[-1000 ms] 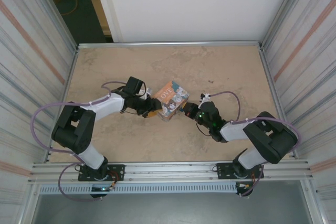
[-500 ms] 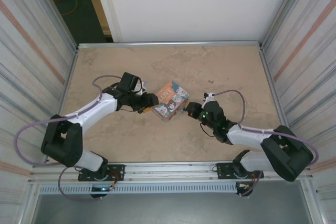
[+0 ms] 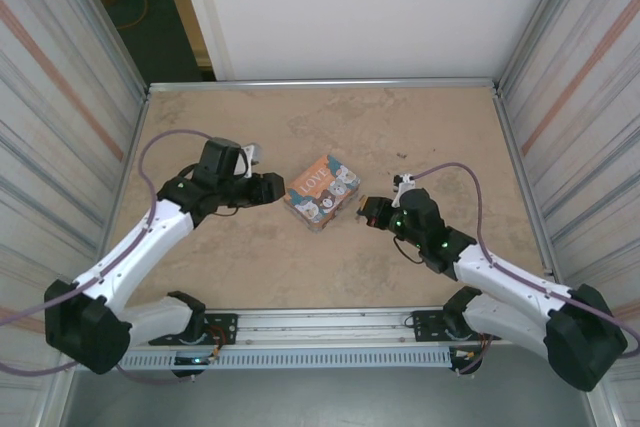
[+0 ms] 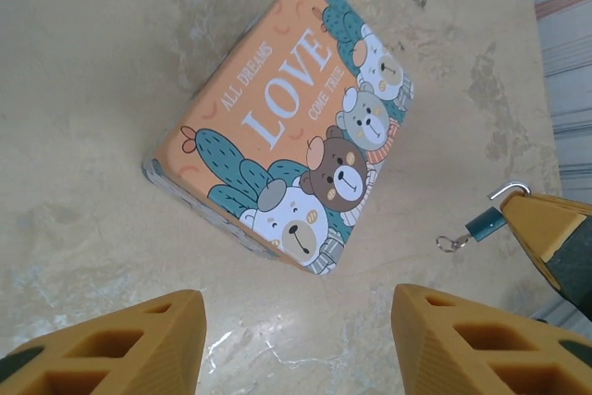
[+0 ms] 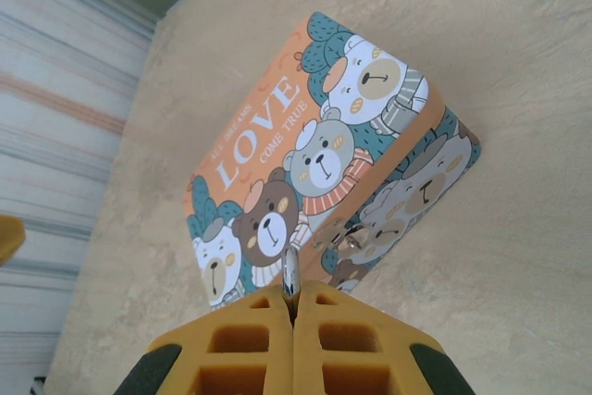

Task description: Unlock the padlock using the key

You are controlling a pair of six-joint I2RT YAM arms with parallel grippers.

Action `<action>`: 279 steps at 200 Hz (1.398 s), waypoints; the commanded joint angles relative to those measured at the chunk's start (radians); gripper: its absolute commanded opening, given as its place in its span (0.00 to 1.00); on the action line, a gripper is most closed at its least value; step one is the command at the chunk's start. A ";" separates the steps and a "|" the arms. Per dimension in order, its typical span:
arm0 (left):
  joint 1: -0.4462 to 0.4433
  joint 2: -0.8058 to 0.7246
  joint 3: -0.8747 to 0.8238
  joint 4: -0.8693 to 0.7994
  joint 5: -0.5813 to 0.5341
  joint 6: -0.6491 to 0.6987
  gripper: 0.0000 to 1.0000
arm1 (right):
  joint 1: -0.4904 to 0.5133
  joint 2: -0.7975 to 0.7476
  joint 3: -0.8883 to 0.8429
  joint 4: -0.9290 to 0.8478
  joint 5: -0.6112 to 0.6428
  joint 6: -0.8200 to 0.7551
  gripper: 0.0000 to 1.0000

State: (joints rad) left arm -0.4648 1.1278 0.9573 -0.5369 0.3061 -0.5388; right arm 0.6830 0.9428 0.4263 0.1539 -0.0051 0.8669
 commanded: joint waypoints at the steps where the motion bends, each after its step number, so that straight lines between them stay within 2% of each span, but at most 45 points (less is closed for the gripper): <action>1: -0.003 -0.061 0.001 -0.014 -0.035 0.079 0.56 | 0.013 -0.055 0.041 -0.152 -0.015 -0.047 0.00; 43: 0.001 -0.161 -0.024 -0.006 -0.012 0.125 0.60 | 0.028 -0.110 0.123 -0.389 -0.029 -0.067 0.00; 81: 0.041 -0.250 -0.032 -0.026 0.000 0.172 0.73 | 0.045 -0.083 0.201 -0.558 -0.088 -0.080 0.00; 127: 0.126 -0.387 -0.098 0.035 0.011 0.189 0.85 | 0.105 -0.012 0.250 -0.647 -0.080 -0.060 0.00; 163: 0.138 -0.512 -0.164 0.096 -0.012 0.253 0.98 | 0.153 0.040 0.280 -0.665 -0.069 -0.043 0.00; 212: 0.139 -0.642 -0.225 0.090 -0.086 0.349 0.99 | 0.207 0.151 0.321 -0.692 -0.061 -0.037 0.00; 279: 0.139 -0.772 -0.371 0.169 0.027 0.564 0.99 | 0.260 0.306 0.368 -0.690 -0.061 -0.033 0.00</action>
State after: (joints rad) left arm -0.3328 0.4004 0.6399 -0.4332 0.2722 -0.0948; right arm 0.9298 1.2076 0.7559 -0.5232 -0.0753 0.8112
